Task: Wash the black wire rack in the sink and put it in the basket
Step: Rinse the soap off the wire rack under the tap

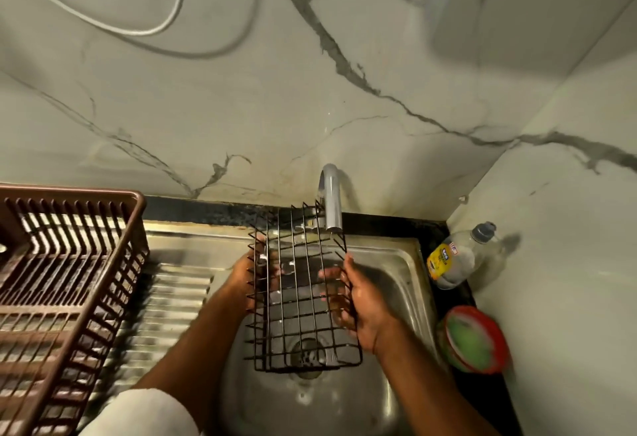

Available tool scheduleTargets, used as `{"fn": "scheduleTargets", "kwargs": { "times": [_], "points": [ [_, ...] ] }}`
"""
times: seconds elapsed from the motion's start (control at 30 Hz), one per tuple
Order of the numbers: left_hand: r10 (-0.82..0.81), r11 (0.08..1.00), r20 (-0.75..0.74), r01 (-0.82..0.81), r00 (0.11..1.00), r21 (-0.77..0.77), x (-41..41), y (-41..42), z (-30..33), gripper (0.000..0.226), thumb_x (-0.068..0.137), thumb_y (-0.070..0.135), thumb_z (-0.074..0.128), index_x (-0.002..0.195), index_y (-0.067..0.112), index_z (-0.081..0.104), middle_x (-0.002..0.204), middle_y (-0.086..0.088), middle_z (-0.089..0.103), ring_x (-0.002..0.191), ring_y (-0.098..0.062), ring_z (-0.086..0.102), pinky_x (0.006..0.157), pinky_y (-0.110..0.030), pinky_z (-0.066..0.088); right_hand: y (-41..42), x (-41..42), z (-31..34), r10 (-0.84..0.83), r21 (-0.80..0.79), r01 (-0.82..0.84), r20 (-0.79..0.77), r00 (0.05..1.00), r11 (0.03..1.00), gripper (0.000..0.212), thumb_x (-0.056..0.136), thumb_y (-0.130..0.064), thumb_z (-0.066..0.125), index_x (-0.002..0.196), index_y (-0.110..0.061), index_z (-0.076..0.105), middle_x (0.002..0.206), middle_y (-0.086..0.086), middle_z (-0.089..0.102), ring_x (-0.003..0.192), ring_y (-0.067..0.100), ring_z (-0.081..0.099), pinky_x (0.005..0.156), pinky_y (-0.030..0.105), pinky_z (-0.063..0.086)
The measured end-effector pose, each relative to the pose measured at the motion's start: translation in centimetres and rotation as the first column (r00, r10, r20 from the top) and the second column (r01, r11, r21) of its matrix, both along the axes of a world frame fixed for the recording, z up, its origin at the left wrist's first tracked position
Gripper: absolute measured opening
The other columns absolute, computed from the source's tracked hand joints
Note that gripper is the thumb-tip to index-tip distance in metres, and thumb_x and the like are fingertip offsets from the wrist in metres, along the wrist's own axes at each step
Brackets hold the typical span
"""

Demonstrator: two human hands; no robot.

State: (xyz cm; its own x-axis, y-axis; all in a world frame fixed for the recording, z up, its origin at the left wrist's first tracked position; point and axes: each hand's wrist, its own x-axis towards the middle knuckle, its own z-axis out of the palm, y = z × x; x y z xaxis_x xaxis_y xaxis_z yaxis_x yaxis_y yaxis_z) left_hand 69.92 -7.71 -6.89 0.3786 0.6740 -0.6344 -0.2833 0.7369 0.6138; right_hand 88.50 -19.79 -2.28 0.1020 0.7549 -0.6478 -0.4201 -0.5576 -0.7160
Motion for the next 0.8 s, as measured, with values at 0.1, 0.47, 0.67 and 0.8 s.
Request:
{"fn": "scheduleTargets", "kwargs": {
  "times": [0.1, 0.47, 0.67, 0.8],
  "points": [
    [-0.037, 0.985, -0.150, 0.061, 0.988, 0.164, -0.7, -1.2, 1.1, 0.055, 0.099, 0.062, 0.044, 0.120, 0.017, 0.067, 0.114, -0.017, 0.074, 0.097, -0.031, 0.071, 0.091, -0.048, 0.055, -1.6, -0.2, 0.4, -0.091, -0.051, 0.095, 0.063, 0.994, 0.994, 0.056, 0.095, -0.065, 0.046, 0.098, -0.014, 0.068, 0.061, -0.002, 0.060, 0.042, 0.005, 0.045, 0.036, 0.017, 0.028],
    [-0.042, 0.457, -0.816, 0.737, 0.576, 0.497, 7.0, -11.9, 2.4, 0.066, 0.106, 0.049, 0.025, 0.158, 0.034, -0.013, 0.164, 0.007, -0.033, 0.154, -0.017, -0.024, 0.129, -0.042, 0.007, -1.2, -1.4, -0.6, -0.214, -0.111, 0.252, 0.278, 0.937, 0.961, 0.059, 0.095, -0.067, 0.046, 0.101, -0.016, 0.075, 0.087, 0.002, 0.079, 0.088, 0.026, 0.075, 0.083, 0.041, 0.058],
    [0.056, 0.472, -0.885, 0.768, 0.463, 0.432, 8.9, -6.3, 4.4, 0.068, 0.108, 0.033, 0.036, 0.163, 0.013, 0.001, 0.170, -0.013, -0.008, 0.157, -0.033, -0.001, 0.126, -0.049, 0.022, -2.7, -2.5, -0.1, -0.138, -0.098, 0.188, 0.384, 0.913, 0.977, 0.057, 0.097, -0.063, 0.045, 0.092, -0.012, 0.069, 0.054, 0.000, 0.059, 0.046, 0.016, 0.056, 0.042, 0.025, 0.041],
    [0.087, 0.341, -0.942, 0.879, 0.323, 0.333, 9.8, -3.9, 6.1, 0.041, 0.106, 0.022, 0.043, 0.142, 0.004, 0.047, 0.148, -0.016, 0.044, 0.138, -0.029, 0.039, 0.119, -0.042, 0.033, -3.6, -2.9, -0.2, -0.131, -0.165, 0.216, 0.417, 0.899, 0.962, 0.057, 0.099, -0.059, 0.044, 0.092, -0.007, 0.064, 0.057, 0.002, 0.053, 0.041, 0.013, 0.053, 0.039, 0.023, 0.039]
  ]
}}
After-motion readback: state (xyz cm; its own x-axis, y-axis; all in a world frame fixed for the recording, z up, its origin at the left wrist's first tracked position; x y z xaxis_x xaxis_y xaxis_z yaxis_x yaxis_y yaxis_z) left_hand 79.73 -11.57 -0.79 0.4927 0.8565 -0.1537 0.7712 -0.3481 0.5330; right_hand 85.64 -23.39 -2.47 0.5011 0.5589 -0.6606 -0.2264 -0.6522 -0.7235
